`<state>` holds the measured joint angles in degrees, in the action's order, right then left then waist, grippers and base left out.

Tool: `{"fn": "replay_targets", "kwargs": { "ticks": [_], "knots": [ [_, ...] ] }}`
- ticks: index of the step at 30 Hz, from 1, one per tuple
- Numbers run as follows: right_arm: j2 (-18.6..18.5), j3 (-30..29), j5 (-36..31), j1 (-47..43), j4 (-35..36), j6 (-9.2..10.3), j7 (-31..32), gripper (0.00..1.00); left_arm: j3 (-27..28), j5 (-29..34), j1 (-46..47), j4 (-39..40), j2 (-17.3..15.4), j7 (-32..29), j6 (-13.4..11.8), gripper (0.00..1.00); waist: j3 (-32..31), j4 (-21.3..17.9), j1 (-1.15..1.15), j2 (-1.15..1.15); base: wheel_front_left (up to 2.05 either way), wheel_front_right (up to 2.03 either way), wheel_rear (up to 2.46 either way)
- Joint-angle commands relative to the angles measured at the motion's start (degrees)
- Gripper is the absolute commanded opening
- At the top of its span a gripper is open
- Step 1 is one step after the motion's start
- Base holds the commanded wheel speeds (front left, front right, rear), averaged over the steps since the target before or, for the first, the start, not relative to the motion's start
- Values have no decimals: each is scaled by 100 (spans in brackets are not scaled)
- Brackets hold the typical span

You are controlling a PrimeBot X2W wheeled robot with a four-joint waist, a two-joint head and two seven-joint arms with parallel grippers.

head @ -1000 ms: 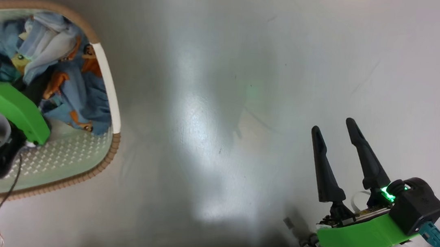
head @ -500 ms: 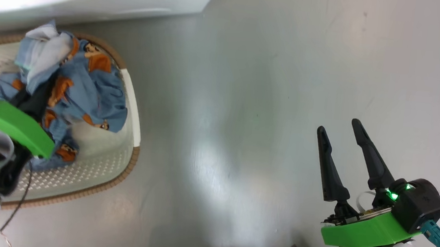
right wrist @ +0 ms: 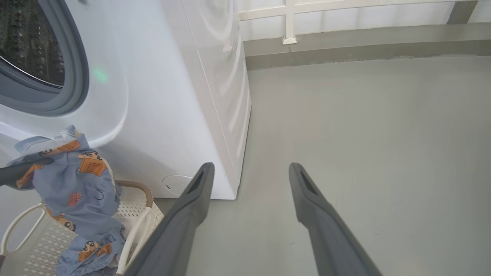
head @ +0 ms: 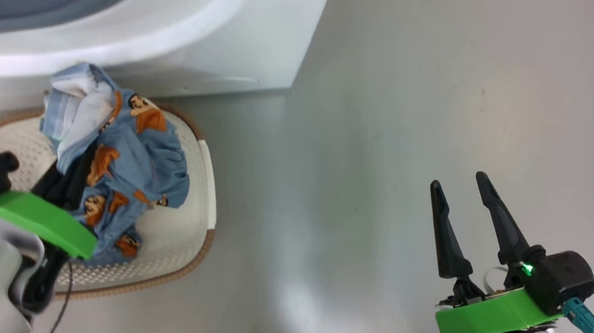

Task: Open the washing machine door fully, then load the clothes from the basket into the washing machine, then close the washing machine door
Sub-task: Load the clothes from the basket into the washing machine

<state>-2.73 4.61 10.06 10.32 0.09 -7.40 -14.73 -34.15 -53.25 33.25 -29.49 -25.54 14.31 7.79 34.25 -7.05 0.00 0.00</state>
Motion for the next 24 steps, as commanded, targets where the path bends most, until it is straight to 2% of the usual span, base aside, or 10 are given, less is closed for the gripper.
{"fn": "replay_targets", "kwargs": {
  "ticks": [1,12,24],
  "knots": [
    [-15,94,-83,-178,68,-9,-27,100,398,165,-231,184,-139,68,-31,0,-470,203,0,0,0,0,0],
    [-15,65,-127,-365,-178,-9,-27,100,1811,1315,-1336,998,384,69,-31,0,-1356,374,0,0,0,0,0],
    [-15,54,-141,-645,-395,-9,-27,100,2709,2334,-2268,1791,853,69,-31,0,-2192,516,0,0,0,0,0]
  ]
}}
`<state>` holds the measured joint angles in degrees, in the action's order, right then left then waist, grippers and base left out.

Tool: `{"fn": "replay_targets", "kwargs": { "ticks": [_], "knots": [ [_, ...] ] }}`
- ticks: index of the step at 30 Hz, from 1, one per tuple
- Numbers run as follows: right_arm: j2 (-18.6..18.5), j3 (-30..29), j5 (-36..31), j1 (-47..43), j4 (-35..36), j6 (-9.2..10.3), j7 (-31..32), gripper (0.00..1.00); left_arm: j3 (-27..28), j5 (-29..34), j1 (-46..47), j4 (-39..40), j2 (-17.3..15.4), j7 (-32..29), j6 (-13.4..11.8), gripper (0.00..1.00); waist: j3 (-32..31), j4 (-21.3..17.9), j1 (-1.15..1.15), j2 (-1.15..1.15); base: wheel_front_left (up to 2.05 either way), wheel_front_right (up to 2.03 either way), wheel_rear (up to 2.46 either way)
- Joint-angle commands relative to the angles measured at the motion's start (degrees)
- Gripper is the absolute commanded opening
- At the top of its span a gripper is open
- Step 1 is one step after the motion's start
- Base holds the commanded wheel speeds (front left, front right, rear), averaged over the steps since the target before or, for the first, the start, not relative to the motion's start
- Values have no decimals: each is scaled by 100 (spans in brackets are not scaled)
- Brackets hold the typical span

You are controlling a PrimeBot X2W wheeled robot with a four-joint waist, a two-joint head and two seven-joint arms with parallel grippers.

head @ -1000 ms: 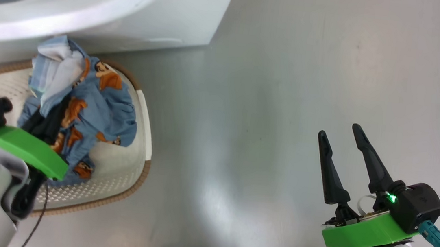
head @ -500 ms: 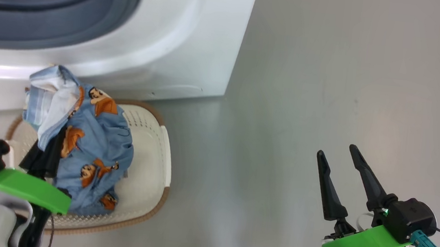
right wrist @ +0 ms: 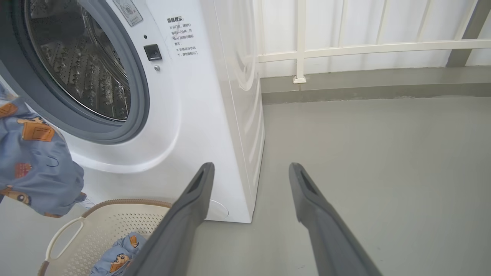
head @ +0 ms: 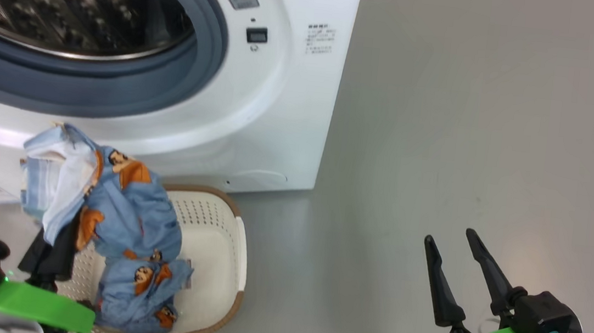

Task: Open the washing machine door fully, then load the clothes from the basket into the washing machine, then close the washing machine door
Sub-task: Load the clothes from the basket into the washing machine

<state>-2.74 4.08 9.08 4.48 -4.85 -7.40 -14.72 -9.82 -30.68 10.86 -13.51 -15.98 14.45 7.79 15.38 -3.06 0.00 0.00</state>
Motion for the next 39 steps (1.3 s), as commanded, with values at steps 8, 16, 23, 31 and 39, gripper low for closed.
{"fn": "replay_targets", "kwargs": {
  "ticks": [8,16,23,31,39],
  "knots": [
    [-14,122,-56,-237,-6,-9,-28,100,742,709,-543,562,123,54,-31,0,-756,202,0,0,0,0,0],
    [-14,58,-54,-505,-63,-9,-28,100,1122,1247,-1214,864,324,54,-31,0,-1250,236,0,0,0,0,0],
    [-14,24,-68,-670,-50,-9,-28,100,1346,1499,-1585,965,473,54,-31,0,-1477,235,0,0,0,0,0],
    [-14,-25,-42,-778,-16,-9,-28,100,1501,1675,-1839,1041,614,55,-31,0,-1555,225,0,0,0,0,0],
    [-14,-44,-26,-796,1,-9,-28,100,1502,1630,-1873,1049,730,55,-31,0,-1539,225,0,0,0,0,0]
  ]
}}
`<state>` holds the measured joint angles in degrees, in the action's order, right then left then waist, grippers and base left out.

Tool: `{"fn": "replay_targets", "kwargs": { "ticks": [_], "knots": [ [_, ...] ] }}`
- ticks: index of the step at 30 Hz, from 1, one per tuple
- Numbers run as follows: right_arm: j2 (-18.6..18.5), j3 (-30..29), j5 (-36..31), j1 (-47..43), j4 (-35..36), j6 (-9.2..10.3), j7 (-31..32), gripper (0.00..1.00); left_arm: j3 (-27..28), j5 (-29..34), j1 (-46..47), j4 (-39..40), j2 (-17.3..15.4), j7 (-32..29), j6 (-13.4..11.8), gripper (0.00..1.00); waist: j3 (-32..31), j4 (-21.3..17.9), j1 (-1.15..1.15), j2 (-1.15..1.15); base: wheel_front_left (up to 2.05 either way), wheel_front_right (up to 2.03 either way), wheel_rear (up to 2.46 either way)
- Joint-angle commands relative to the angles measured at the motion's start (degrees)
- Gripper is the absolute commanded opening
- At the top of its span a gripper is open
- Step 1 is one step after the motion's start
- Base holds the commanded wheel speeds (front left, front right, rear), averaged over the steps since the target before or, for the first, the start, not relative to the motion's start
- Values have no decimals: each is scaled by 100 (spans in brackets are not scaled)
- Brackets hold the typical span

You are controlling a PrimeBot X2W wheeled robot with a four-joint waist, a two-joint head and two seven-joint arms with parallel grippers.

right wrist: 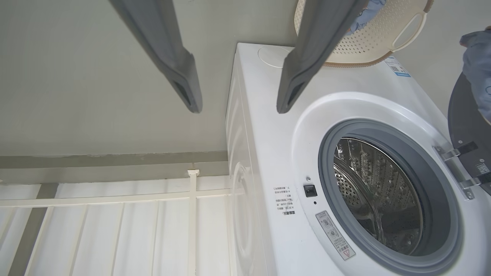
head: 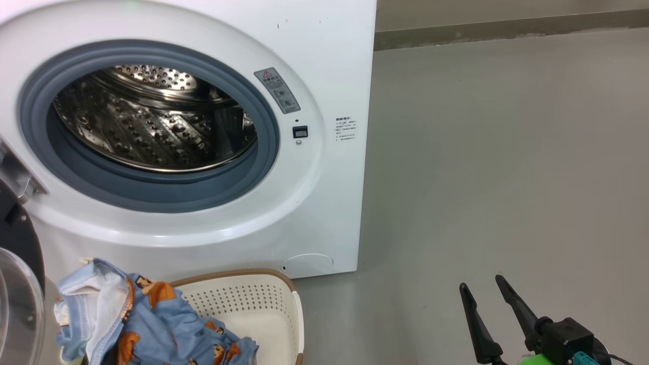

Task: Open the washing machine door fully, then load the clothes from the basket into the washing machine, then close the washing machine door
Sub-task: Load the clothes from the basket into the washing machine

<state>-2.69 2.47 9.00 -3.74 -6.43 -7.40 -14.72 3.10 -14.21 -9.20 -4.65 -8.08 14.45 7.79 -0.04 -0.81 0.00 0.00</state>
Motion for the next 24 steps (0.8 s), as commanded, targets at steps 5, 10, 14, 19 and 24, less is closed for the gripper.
{"fn": "replay_targets", "kwargs": {
  "ticks": [5,10,14,19,24],
  "knots": [
    [-19,138,6,26,156,-9,-28,100,194,-16,143,172,-37,55,-31,0,22,-10,0,0,0,0,0],
    [-19,150,17,25,163,-9,-28,100,192,-18,154,190,-12,55,-31,0,52,-28,0,0,0,0,0],
    [-19,176,34,60,192,-9,-28,100,185,-98,212,207,-14,55,-31,0,175,-63,0,0,0,0,0],
    [-19,220,84,110,212,-9,-28,100,138,-213,414,216,-60,55,-31,0,400,-96,0,0,0,0,0],
    [-19,274,77,195,272,-9,-28,100,27,-362,819,206,-155,55,-31,0,745,-130,0,0,0,0,0]
  ]
}}
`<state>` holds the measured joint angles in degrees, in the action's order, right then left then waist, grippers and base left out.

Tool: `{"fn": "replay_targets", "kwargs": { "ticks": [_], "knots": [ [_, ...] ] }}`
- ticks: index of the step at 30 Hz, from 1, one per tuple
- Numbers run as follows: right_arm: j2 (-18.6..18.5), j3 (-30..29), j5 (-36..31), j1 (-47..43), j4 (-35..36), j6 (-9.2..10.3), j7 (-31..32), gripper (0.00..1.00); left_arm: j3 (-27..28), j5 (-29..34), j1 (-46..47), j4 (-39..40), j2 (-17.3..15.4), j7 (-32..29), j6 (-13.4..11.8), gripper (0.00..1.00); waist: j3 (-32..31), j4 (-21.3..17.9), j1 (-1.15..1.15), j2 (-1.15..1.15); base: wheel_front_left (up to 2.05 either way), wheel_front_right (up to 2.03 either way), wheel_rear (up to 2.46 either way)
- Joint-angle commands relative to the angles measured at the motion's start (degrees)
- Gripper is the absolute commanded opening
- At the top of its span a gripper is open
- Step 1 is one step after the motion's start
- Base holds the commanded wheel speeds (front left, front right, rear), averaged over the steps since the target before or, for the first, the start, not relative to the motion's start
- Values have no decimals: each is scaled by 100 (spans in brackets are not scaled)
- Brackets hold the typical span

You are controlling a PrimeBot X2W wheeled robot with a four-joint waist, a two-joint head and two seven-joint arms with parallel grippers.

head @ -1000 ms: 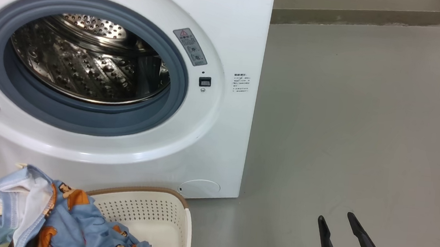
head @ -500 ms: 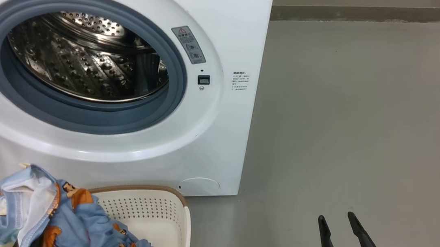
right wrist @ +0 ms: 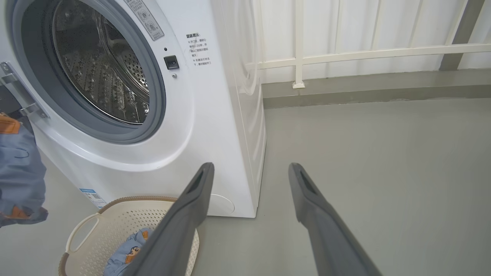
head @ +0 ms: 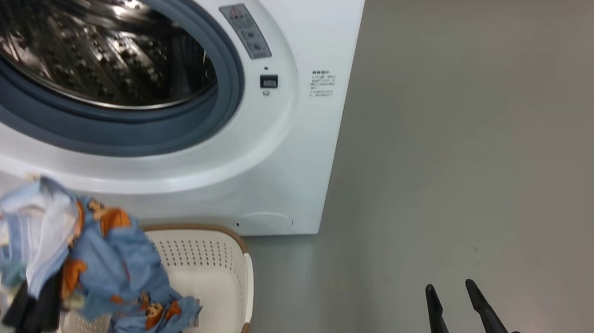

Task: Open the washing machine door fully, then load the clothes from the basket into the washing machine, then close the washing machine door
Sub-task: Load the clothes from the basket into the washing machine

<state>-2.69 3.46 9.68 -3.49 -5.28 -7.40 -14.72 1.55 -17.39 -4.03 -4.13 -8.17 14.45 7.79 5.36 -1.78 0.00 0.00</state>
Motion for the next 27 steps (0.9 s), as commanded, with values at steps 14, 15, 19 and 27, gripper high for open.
{"fn": "replay_targets", "kwargs": {
  "ticks": [14,15,19,27],
  "knots": [
    [-19,437,-45,696,384,-9,-28,100,-150,-600,2056,-405,-716,55,-31,0,1473,-188,0,0,0,0,0],
    [-19,451,-46,744,406,-9,-28,100,-177,-644,2213,-446,-786,55,-31,0,1574,-197,0,0,0,0,0],
    [-19,517,-54,905,476,-9,-28,100,-215,-811,2835,-628,-1050,55,-31,0,1940,-248,0,0,0,0,0],
    [-19,665,-23,1182,601,-9,-28,100,-323,-980,3932,-1014,-1463,55,-31,0,2481,-404,0,0,0,0,0]
  ]
}}
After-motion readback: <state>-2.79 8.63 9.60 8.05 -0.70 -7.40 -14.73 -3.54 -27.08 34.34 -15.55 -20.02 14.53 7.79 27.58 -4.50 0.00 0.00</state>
